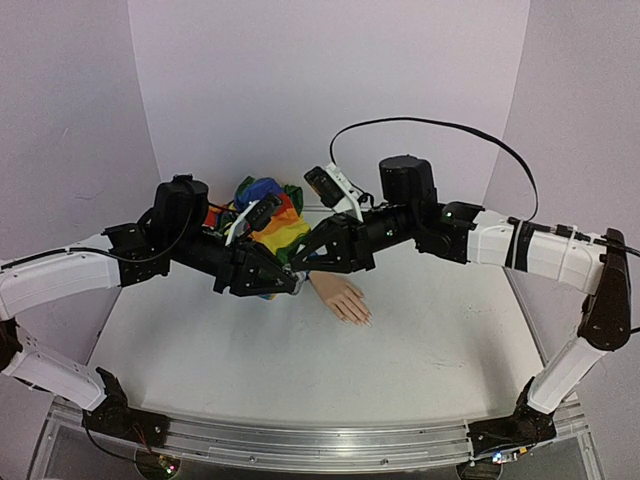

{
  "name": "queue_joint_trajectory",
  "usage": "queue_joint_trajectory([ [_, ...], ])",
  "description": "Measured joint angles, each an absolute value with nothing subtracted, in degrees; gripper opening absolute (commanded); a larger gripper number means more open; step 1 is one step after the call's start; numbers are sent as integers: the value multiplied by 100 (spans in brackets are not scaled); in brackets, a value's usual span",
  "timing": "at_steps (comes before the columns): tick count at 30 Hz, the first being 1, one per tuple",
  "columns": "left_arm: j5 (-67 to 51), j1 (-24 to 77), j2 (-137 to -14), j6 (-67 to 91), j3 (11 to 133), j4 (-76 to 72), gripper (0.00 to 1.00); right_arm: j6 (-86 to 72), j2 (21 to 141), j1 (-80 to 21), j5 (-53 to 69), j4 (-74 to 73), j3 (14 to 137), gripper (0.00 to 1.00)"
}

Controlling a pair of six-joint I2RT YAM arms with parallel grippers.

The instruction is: Paint the nails

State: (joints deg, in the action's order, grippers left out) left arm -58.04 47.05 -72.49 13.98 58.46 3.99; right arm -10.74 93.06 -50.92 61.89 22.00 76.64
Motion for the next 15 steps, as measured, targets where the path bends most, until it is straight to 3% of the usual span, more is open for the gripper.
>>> queue_joint_trajectory([
  [8, -3518, 4633, -6869, 1098, 5599, 228, 0, -1074, 8980, -4987, 4246, 1697, 7446, 54],
  [15, -1651, 4700, -6643, 548, 5435, 132, 0, -1435, 9161, -4912, 3135, 1302, 7706, 60],
])
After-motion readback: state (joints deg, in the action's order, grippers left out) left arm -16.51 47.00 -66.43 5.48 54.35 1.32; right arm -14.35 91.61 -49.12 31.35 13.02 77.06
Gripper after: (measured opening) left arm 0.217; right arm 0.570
